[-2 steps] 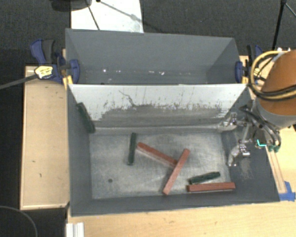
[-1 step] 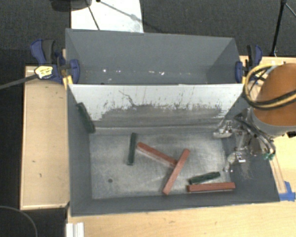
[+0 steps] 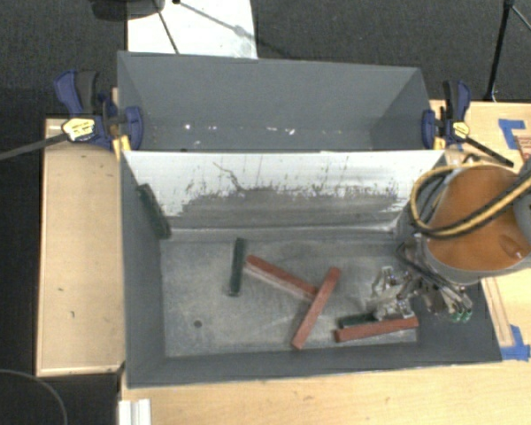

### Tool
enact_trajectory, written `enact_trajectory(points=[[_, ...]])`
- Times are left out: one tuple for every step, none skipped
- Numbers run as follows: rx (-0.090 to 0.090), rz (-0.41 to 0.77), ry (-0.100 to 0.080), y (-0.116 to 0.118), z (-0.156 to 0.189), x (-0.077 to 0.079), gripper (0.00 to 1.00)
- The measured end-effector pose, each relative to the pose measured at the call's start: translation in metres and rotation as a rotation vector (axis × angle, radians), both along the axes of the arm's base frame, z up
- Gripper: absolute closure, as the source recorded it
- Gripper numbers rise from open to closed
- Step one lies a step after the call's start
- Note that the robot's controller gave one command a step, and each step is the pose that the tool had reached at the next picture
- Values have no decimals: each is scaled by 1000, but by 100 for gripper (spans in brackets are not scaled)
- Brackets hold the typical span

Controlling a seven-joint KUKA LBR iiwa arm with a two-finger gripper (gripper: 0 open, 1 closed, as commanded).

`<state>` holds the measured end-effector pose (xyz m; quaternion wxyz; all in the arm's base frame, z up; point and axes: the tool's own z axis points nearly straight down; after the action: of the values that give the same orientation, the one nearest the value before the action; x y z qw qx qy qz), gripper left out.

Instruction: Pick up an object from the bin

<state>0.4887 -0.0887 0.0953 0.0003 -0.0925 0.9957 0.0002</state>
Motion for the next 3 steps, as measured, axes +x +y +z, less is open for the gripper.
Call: enact_trajectory(points=[[0, 4, 0, 0, 0, 0, 0], [0, 5, 0, 0, 0, 0, 0], [1, -120, -12, -16, -21, 0, 100]])
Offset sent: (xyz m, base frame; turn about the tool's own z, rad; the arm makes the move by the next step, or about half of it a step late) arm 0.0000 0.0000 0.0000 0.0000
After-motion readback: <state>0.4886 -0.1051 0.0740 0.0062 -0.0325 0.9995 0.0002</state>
